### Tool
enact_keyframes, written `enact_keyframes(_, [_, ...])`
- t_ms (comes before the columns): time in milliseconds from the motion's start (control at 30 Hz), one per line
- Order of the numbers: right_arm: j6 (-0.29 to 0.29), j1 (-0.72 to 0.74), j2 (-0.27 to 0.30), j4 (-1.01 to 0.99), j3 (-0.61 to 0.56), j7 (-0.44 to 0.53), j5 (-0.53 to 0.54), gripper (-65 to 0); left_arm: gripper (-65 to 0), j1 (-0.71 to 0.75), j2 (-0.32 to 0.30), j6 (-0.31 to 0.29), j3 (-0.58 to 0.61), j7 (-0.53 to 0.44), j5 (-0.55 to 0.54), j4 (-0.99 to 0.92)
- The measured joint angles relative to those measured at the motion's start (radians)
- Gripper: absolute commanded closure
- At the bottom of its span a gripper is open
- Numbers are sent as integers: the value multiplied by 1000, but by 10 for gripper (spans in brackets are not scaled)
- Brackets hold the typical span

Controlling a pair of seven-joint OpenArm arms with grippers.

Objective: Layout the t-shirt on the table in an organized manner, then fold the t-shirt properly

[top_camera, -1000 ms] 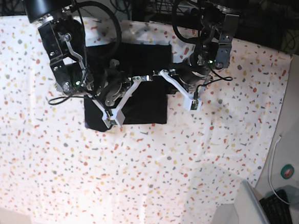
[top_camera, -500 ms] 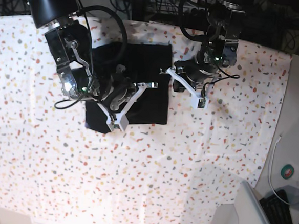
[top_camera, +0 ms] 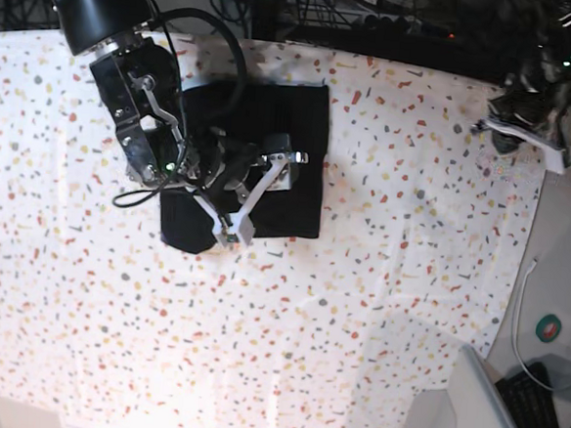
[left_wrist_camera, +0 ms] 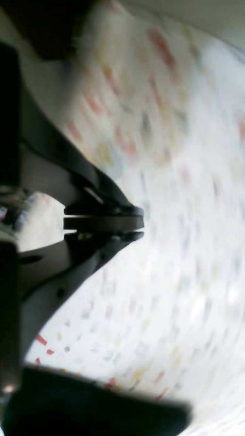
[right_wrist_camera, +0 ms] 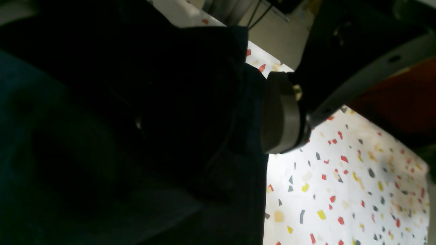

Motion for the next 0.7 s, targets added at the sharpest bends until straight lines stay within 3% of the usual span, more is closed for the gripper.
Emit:
enact_keyframes(100, [0,9,-8,-33,-56,-1,-2,-371,0,-1,-64,-25,-156,61,-126,-29])
enact_keyframes(200, [0,17,-26,-41,-124,1,5,-371,0,5,-80,-35,-235,68,-142,-31])
enact_keyframes(433, [1,24,-33,111,-339,-55,2,-369,0,-6,-73,-42,-272,74,-94,-32])
enact_keyframes(500, [-2,25,-31,200,-353,-104,4,-369,0,-6,-71,-42,-272,75,-84,-32])
enact_keyframes(567, [0,25,11,324,-336,-126,11,-365,0,-10,-68,-42,-272,75,-81,-32])
enact_keyframes(633, [-20,15,72,429,-232,-127,23,-281,0,-12,-73,-42,-278,75,-80,-32])
enact_keyframes(700, [-95,-23,135,494,-75,-111,-4,-57,0,-13,-80,-50,-327,76,-89,-34])
